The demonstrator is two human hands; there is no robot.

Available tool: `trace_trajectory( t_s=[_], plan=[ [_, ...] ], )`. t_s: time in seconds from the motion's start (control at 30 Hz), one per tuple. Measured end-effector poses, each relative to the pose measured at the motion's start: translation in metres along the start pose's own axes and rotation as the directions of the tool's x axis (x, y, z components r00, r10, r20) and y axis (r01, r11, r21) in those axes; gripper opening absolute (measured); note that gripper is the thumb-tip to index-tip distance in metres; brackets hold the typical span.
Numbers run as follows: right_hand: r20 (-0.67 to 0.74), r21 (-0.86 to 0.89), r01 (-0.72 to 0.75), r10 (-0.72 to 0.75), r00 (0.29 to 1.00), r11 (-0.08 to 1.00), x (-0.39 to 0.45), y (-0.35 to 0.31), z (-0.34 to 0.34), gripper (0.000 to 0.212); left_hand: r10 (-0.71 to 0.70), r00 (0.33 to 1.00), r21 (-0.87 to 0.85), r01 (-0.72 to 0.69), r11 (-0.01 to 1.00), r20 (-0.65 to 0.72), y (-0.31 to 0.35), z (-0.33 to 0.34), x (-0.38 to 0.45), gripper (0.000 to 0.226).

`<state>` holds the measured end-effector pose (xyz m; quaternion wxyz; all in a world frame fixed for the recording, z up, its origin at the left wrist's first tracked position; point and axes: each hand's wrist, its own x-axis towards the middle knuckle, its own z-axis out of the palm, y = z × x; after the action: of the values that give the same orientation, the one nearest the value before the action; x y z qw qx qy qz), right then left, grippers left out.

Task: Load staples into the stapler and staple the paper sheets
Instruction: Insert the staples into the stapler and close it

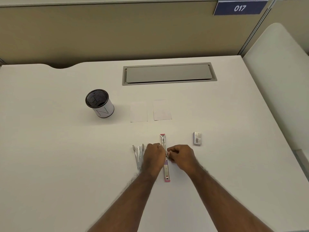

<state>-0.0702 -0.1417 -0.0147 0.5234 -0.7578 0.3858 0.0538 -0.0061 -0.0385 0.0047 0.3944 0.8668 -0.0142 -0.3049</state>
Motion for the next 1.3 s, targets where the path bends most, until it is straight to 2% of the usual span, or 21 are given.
trace_trajectory(
  t_s=[0.07,0.13,0.2,0.3,0.33,0.6,0.7,0.83,0.97,1.1,1.3],
  plan=[
    [0.005,0.015,0.007,-0.007,1.0,1.0,0.001,0.0,0.004,0.012,-0.019,0.997,-0.021,0.02,1.0,0.078,-0.006,0.001,0.005,0.015],
    [0.016,0.013,0.011,-0.011,1.0,1.0,0.001,-0.001,0.007,0.015,-0.058,0.989,-0.104,0.073,0.992,0.136,-0.003,0.001,0.007,0.018],
    [0.017,0.026,0.006,-0.006,1.0,1.0,0.001,0.0,0.007,0.018,-0.11,0.985,-0.216,0.138,0.967,0.137,-0.001,0.0,0.008,0.021],
    [0.026,0.088,-0.013,0.011,1.0,0.996,0.001,0.003,0.006,0.016,-0.103,0.981,-0.376,0.16,0.913,0.167,-0.001,-0.002,0.007,0.038],
    [0.033,0.125,-0.023,0.019,0.999,0.992,0.0,0.004,0.006,0.016,-0.107,0.978,-0.398,0.171,0.901,0.177,0.0,-0.002,0.006,0.036],
    [0.109,0.337,-0.048,0.012,0.994,0.94,-0.004,0.006,-0.002,0.014,-0.097,0.983,-0.406,0.153,0.901,0.153,-0.002,-0.003,0.005,0.023],
    [0.149,0.373,-0.051,-0.006,0.989,0.927,-0.008,0.003,-0.01,0.015,-0.073,0.969,-0.478,0.181,0.859,0.235,-0.005,-0.006,0.007,0.015],
    [0.188,0.378,-0.048,-0.026,0.982,0.925,-0.013,0.0,-0.027,0.015,-0.03,0.933,-0.561,0.24,0.792,0.357,-0.008,-0.01,0.006,0.017],
    [0.092,0.356,-0.03,-0.003,0.996,0.934,-0.013,-0.006,-0.045,0.015,0.024,0.905,-0.608,0.265,0.749,0.424,-0.01,-0.012,0.006,0.023],
    [0.032,0.318,0.052,-0.065,0.997,0.947,-0.017,-0.015,-0.059,0.007,0.088,0.88,-0.617,0.252,0.745,0.466,-0.01,-0.014,0.003,0.026],
    [0.016,0.366,0.086,-0.099,0.995,0.927,-0.024,-0.03,-0.07,0.022,0.147,0.857,-0.653,0.255,0.714,0.495,-0.008,-0.016,0.001,0.03]
  ],
)
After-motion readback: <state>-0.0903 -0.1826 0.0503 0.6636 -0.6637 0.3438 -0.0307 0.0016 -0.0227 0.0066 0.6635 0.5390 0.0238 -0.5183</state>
